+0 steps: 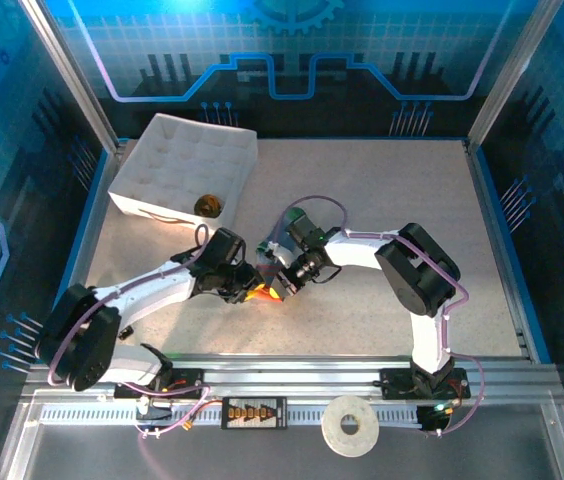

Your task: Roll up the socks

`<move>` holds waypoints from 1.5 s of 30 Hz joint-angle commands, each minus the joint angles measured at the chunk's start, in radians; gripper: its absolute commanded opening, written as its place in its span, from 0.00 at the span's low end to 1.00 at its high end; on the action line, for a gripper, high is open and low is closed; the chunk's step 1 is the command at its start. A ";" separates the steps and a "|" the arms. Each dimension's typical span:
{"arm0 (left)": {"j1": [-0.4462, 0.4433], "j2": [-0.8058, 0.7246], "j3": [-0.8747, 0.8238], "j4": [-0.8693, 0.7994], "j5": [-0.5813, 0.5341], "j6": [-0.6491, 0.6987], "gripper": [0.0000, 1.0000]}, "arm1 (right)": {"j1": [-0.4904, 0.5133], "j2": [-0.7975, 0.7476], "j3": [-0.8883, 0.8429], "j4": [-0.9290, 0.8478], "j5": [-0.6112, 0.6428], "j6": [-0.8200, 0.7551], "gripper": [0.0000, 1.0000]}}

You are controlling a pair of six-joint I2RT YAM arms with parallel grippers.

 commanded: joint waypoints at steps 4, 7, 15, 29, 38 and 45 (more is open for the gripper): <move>-0.009 0.071 0.045 0.030 0.010 -0.017 0.24 | -0.017 0.034 0.020 -0.059 -0.009 0.023 0.00; -0.008 0.109 0.066 0.002 -0.017 -0.014 0.22 | -0.014 0.029 0.016 -0.050 -0.011 0.021 0.02; -0.005 0.222 0.147 -0.195 -0.099 -0.029 0.16 | -0.004 -0.115 -0.090 0.066 0.051 -0.079 0.37; 0.012 0.329 0.262 -0.285 -0.070 0.007 0.15 | 0.212 -0.560 -0.562 0.568 0.596 -0.753 0.53; 0.030 0.379 0.317 -0.351 -0.049 0.044 0.16 | 0.331 -0.389 -0.508 0.671 0.795 -0.965 0.44; 0.036 0.394 0.333 -0.358 -0.035 0.055 0.16 | 0.345 -0.261 -0.429 0.665 0.863 -0.986 0.38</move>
